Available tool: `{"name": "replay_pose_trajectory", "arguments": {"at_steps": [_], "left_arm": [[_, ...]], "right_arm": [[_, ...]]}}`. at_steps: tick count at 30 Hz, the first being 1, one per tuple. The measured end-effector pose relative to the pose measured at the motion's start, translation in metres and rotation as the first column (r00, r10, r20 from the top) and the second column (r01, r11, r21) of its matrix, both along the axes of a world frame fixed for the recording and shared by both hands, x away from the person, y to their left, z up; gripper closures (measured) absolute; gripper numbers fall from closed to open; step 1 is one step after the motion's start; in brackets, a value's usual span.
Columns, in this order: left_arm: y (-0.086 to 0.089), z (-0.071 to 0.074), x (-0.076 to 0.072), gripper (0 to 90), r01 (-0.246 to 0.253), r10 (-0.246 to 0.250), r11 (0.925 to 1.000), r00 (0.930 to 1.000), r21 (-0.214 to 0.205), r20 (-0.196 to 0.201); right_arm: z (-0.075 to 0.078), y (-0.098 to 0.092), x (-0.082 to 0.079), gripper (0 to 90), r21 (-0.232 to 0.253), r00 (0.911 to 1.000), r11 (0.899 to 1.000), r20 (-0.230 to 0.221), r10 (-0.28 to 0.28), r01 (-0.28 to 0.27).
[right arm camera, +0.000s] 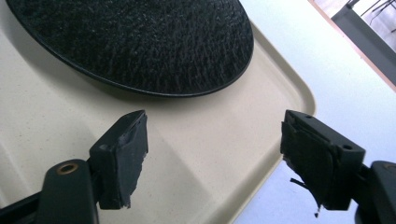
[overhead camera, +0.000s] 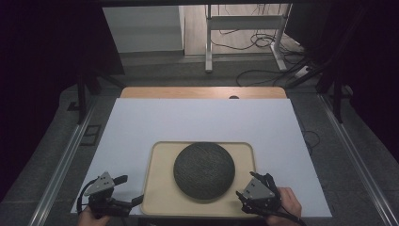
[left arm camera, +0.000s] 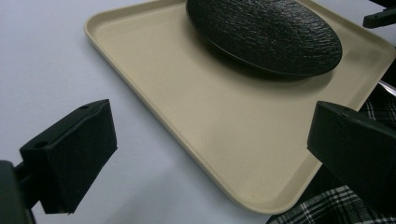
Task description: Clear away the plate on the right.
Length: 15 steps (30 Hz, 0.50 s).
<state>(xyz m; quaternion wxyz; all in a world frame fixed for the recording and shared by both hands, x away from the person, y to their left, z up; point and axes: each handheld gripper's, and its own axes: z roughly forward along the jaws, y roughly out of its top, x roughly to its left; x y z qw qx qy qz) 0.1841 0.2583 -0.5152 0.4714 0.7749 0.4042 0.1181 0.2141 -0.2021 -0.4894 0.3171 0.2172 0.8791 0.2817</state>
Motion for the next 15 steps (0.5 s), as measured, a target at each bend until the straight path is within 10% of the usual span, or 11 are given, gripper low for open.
{"name": "replay_pose_trajectory", "arguments": {"at_steps": [15], "left_arm": [[0.0,0.0,0.001,1.1,0.005,-0.005,1.0,1.0,0.001,-0.002]], "right_arm": [[0.001,-0.013,0.006,10.7,0.086,0.996,0.996,-0.086,-0.025,0.032]]}}
